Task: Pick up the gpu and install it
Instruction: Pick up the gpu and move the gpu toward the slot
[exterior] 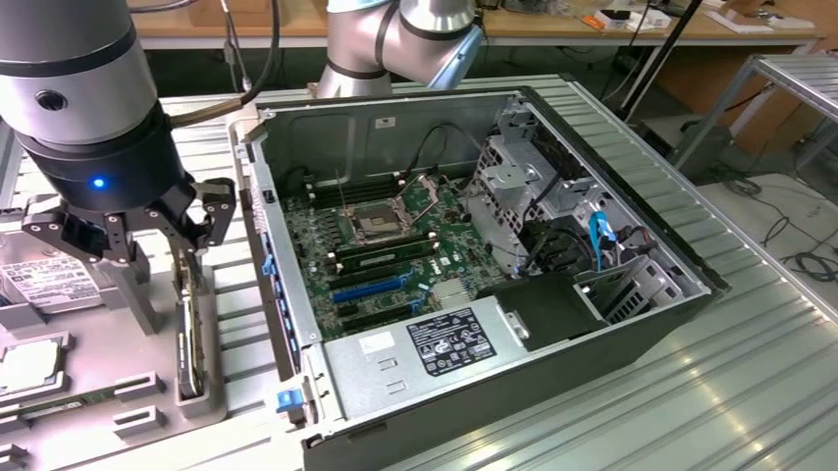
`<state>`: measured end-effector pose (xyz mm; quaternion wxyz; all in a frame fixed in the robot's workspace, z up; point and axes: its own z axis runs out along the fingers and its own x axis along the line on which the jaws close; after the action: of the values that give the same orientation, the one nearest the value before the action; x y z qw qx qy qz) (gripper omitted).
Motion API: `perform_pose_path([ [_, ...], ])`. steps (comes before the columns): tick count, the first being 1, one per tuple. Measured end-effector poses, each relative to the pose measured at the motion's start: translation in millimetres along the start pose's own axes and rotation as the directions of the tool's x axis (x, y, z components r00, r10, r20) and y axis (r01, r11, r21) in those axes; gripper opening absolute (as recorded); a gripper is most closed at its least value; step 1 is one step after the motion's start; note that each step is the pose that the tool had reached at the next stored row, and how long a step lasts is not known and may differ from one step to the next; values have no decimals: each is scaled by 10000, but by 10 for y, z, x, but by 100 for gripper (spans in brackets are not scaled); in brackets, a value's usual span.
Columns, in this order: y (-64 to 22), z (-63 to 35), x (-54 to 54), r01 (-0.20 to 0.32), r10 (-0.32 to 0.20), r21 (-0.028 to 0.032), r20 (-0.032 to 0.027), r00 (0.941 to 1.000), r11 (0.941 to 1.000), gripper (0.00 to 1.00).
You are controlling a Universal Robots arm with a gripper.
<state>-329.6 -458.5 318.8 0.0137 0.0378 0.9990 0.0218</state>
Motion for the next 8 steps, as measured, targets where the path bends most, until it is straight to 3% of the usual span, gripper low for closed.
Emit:
perform_pose_path([
  [8, -14, 59, 7, 0, 0, 1, -1, 10000, 10000, 48],
])
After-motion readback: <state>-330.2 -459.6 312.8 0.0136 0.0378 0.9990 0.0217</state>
